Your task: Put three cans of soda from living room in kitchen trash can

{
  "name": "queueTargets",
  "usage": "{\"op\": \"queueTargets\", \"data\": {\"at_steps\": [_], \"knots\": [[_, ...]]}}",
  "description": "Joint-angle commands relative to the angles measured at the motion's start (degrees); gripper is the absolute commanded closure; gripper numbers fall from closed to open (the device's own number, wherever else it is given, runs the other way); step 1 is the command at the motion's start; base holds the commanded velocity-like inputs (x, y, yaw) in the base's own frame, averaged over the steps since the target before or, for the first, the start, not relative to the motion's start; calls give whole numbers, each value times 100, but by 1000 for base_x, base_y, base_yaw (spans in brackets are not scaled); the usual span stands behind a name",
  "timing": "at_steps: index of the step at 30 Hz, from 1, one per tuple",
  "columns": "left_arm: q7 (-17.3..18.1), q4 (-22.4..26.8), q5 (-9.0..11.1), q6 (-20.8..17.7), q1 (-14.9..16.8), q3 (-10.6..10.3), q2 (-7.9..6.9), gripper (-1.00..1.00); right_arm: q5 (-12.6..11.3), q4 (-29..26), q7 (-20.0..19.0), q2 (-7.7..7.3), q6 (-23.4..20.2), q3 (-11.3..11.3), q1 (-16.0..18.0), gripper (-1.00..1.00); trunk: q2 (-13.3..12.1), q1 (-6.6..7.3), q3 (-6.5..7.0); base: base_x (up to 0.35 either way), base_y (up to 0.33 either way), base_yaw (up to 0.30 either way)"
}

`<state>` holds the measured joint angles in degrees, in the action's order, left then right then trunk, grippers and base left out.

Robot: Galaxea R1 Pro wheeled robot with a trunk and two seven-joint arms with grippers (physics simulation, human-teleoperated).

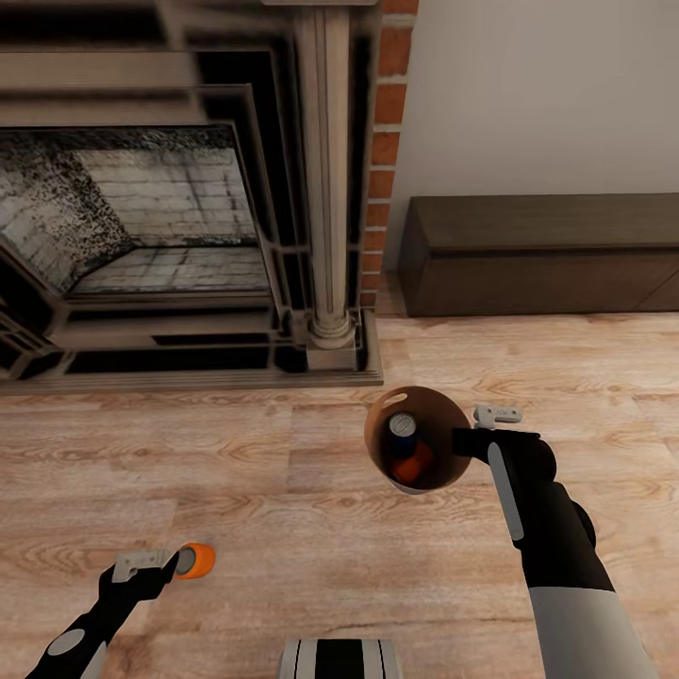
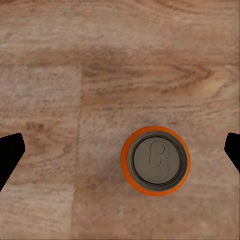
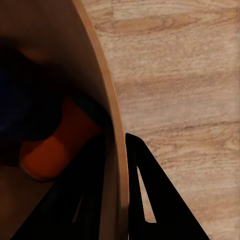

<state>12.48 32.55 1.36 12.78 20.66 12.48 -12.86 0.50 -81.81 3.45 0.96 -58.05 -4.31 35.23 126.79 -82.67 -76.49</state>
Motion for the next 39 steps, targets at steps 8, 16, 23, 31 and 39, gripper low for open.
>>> {"op": "queueTargets", "data": {"at_steps": [8,16,23,31,39], "knots": [[0,-13,-4,-3,0,-36,50,-100,-77,-1,-20,5,4,0,2,100,0,1,0,0,0,0],[0,-12,-11,-4,0,-50,161,-100,-77,-1,-20,7,4,0,1,100,0,1,0,0,0,0],[0,-12,-13,-2,0,-53,194,-100,-79,-1,-20,4,4,0,2,100,80,-43,-35,0,0,0],[0,-12,-15,-2,0,-53,196,-100,-83,-1,-20,8,4,0,2,100,401,-219,-179,0,0,0],[0,3,-20,0,0,-53,196,-100,-84,-1,-20,9,4,0,-4,100,522,-285,-233,0,0,0]]}}
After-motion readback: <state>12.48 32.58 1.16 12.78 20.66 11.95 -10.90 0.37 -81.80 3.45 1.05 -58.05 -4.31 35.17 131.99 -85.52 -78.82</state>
